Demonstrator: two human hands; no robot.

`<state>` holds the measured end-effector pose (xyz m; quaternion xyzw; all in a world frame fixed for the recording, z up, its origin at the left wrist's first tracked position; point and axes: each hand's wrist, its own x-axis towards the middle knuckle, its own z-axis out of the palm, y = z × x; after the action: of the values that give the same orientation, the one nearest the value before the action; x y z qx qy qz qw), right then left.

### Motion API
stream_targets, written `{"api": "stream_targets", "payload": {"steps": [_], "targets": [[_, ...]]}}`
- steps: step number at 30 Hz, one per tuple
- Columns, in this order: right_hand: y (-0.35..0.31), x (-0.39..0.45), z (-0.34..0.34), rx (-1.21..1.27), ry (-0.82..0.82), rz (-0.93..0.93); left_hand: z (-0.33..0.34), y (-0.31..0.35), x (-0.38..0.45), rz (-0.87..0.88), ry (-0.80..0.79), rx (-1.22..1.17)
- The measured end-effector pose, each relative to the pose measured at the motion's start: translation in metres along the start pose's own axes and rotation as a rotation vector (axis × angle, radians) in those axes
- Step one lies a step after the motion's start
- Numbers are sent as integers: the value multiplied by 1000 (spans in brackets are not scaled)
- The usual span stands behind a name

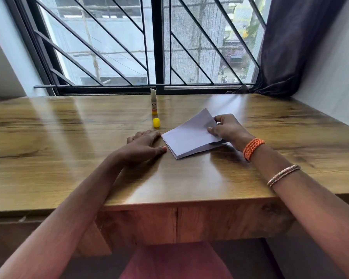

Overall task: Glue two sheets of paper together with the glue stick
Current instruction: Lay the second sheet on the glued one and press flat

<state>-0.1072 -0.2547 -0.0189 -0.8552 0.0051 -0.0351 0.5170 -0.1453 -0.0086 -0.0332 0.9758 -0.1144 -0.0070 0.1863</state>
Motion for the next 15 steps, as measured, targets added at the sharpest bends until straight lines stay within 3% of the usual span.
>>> {"api": "stream_targets", "payload": {"steps": [15], "targets": [[5,3,4,-37,40,-42,2,-3,1,3,16,-29]]}}
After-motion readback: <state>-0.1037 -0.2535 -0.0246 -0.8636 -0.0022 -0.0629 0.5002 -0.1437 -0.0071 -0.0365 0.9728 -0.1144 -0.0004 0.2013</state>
